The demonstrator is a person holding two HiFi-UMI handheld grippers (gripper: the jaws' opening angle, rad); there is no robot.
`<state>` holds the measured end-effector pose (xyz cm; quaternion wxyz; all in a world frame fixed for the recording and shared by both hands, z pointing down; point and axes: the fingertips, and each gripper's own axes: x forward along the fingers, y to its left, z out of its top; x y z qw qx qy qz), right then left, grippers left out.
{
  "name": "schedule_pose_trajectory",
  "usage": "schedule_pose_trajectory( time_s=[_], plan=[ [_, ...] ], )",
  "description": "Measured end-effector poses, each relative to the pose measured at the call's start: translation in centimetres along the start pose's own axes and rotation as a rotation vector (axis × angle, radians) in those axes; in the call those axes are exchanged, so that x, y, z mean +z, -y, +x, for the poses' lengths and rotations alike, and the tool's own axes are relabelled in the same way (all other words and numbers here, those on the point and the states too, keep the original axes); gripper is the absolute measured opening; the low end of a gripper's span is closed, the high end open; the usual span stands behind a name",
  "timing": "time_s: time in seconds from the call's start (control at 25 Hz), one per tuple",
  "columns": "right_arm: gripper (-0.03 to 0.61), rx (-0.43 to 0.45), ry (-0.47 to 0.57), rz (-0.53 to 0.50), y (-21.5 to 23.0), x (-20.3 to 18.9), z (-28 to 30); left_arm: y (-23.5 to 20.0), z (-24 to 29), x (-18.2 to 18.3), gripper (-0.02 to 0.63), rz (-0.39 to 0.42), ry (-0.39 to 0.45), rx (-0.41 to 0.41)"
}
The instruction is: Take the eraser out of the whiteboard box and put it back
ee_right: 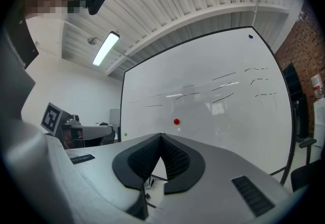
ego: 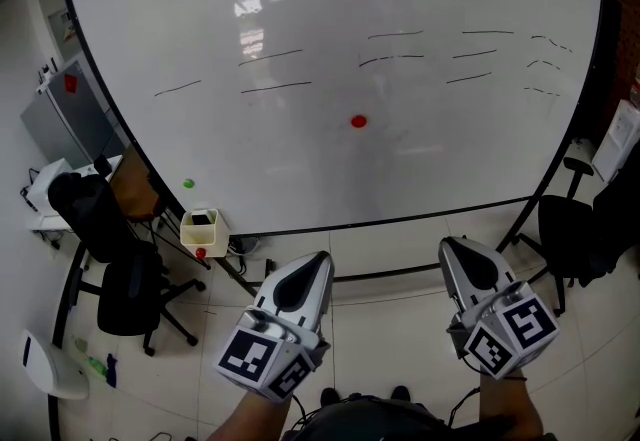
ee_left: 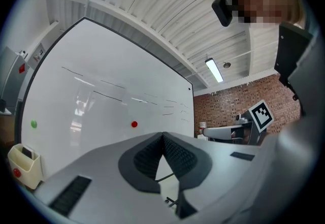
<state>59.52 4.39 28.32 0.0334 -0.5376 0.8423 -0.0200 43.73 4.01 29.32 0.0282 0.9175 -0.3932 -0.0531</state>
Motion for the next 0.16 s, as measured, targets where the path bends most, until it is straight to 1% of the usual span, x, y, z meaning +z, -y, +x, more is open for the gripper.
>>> schedule_pose_trajectory(
  time_s=[0.16],
  plan=[
    [0.017, -0.006, -0.008, -0.001, 0.13, -0.13, -0.21, 0.37, 0.00, 0.02, 0.023, -0.004, -0.001, -0.006]
  ],
)
